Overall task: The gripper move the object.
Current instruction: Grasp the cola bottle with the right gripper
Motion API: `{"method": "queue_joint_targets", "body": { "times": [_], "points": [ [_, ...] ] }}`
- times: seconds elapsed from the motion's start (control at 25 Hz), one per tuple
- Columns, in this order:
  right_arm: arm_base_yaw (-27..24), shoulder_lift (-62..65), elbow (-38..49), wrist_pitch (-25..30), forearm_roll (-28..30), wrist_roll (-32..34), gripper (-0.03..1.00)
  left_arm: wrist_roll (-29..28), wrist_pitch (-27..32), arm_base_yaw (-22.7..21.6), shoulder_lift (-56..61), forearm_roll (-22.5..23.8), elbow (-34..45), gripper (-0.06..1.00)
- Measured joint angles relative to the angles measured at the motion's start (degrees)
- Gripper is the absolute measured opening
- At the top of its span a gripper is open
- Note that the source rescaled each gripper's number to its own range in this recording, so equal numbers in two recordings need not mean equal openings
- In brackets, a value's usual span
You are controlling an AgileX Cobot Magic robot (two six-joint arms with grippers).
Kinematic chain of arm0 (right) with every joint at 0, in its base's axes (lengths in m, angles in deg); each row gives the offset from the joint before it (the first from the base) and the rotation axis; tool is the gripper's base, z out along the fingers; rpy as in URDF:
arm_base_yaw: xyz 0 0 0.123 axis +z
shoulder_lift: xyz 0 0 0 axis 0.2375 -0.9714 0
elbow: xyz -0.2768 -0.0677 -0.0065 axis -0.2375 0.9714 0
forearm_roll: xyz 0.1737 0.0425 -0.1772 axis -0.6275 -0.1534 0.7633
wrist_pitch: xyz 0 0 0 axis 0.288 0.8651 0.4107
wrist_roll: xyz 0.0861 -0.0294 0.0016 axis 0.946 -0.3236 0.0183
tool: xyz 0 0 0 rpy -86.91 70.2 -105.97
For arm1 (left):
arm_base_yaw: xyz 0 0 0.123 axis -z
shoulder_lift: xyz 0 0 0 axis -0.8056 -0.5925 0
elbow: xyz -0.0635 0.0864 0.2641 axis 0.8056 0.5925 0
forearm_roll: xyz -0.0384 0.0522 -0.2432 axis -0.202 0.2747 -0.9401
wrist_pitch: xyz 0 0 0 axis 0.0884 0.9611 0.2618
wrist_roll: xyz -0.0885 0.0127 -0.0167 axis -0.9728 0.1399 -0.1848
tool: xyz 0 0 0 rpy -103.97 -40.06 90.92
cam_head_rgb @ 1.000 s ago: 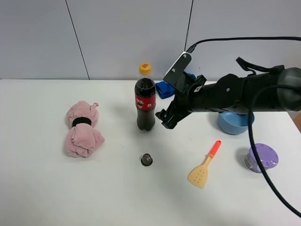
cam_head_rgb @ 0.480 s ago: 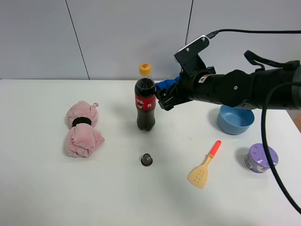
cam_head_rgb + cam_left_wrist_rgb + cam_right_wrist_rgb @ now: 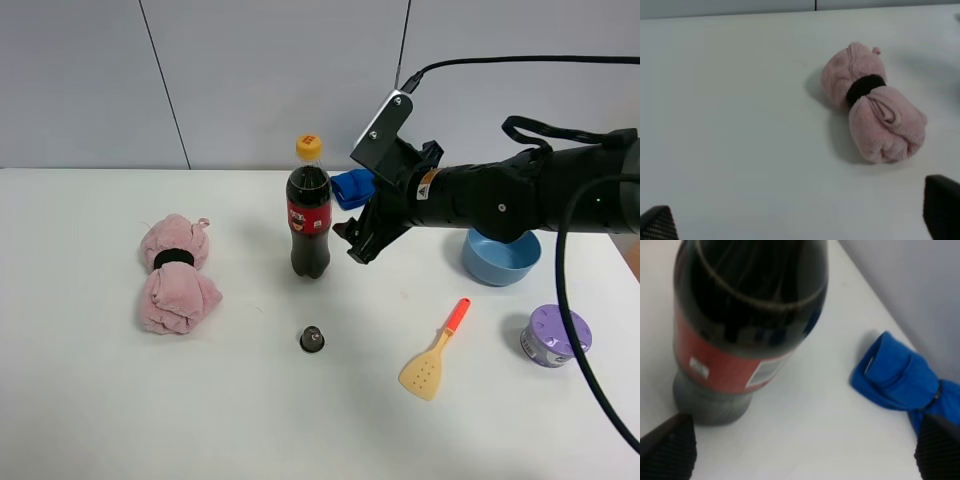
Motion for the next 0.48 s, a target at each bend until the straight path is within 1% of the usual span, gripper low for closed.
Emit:
{"method": "queue_joint_targets", "body": {
  "times": [0.12, 0.24, 0.36, 0.48],
  "points": [
    [0.0, 0.0, 0.0, -2.69, -0.9, 1.61, 0.67, 0.0, 0.0, 0.0, 0.0, 0.0, 0.0, 1.0],
    [0.0, 0.0, 0.0, -3.09, -2.87, 2.17, 0.67, 0.0, 0.0, 0.0, 0.0, 0.0, 0.0, 1.0],
    [0.0, 0.0, 0.0, -1.38, -3.26, 2.2, 0.67, 0.0, 0.0, 0.0, 0.0, 0.0, 0.0, 1.0],
    [0.0, 0.0, 0.0, 1.49, -3.28, 2.08, 0.67, 0.0, 0.0, 0.0, 0.0, 0.0, 0.0, 1.0]
  ]
}}
